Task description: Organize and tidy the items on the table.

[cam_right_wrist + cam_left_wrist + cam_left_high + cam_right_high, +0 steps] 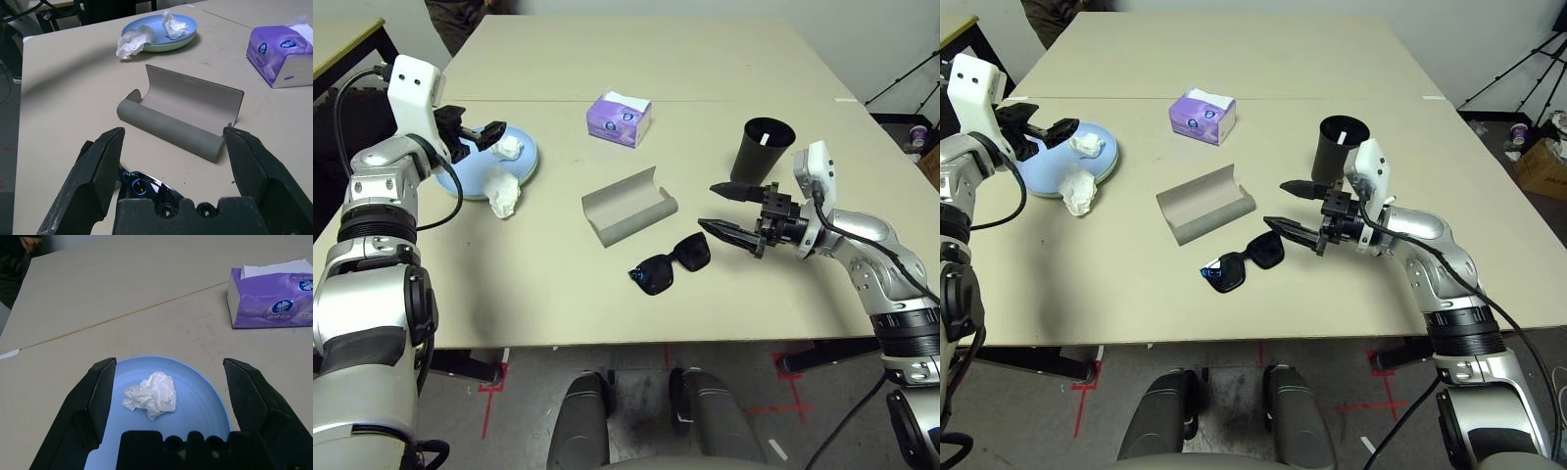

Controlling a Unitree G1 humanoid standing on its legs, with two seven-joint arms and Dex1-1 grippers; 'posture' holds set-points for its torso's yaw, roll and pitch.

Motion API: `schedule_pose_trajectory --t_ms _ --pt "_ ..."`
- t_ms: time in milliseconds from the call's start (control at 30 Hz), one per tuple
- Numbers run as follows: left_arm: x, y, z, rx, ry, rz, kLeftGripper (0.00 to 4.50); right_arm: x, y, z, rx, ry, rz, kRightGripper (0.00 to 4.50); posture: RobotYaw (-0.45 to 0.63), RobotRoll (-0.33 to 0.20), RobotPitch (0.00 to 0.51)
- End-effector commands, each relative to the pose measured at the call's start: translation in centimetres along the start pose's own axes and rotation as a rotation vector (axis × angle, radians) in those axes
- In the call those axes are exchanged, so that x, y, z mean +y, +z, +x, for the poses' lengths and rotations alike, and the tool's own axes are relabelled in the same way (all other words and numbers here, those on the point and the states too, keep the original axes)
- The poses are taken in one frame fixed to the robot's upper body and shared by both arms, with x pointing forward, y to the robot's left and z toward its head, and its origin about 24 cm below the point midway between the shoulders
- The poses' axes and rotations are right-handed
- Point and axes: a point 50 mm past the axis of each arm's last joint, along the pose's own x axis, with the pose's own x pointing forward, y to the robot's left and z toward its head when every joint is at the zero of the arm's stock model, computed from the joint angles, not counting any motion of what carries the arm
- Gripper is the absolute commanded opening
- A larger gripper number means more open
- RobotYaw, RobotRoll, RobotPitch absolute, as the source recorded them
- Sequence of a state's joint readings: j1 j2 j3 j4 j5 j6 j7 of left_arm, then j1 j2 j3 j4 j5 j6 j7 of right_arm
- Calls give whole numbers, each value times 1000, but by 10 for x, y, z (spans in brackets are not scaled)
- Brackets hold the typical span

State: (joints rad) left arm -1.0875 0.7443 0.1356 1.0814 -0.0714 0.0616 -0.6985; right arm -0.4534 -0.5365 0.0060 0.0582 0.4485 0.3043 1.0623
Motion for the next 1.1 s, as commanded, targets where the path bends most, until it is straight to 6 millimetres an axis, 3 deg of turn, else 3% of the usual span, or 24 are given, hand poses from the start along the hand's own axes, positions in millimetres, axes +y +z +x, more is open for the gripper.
schedule_pose_trajectory --t_ms 33,500,900,1100 --pt "1 6 0 2 -11 20 4454 0 4 0 -13 3 -21 4500 5 0 126" --pt "-10 26 1 -49 -159 57 4454 1 3 2 -19 9 -20 4500 12 0 124" --pt "-22 20 -9 -2 -277 106 4454 1 4 3 -22 11 -22 4500 12 0 122" --pt "-46 7 -17 28 -423 143 4454 -1 5 4 -24 6 -26 4500 19 0 129"
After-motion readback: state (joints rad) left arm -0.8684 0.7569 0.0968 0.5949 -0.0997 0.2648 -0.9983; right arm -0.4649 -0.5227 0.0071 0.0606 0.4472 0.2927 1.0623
